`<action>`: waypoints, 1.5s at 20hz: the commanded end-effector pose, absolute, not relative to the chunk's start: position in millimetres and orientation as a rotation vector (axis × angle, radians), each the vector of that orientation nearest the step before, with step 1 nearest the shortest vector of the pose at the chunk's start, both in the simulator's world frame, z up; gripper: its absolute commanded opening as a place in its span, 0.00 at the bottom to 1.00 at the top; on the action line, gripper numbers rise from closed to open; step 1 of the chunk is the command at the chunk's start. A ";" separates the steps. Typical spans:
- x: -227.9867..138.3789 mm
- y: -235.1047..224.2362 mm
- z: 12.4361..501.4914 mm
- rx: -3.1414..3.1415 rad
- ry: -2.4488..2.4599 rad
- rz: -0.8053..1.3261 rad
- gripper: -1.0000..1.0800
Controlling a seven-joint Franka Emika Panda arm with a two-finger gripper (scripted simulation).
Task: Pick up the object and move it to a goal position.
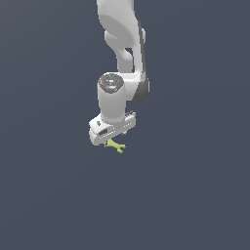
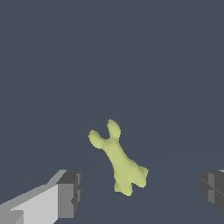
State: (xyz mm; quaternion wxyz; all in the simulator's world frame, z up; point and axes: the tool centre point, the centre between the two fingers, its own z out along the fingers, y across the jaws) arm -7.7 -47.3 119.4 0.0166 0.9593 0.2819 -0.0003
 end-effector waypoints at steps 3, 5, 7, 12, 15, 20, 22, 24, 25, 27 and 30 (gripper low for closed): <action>-13.2 -50.3 105.5 2.930 1.054 -0.005 0.96; -15.7 -51.5 99.4 2.904 1.132 -0.007 0.96; -18.3 -52.6 93.5 2.877 1.208 -0.007 0.96; -24.5 -54.7 79.9 2.805 1.385 -0.007 0.96; -27.6 -55.4 73.6 2.768 1.468 -0.005 0.96; -31.4 -56.2 66.1 2.719 1.567 -0.002 0.96; -32.4 -56.3 64.1 2.706 1.593 -0.001 0.96; -33.1 -56.5 62.7 2.696 1.611 -0.001 0.96; -33.4 -56.5 62.3 2.692 1.618 0.000 0.96; -33.7 -56.5 61.7 2.688 1.625 0.000 0.96; -33.6 -56.6 61.6 2.691 1.620 -0.001 0.96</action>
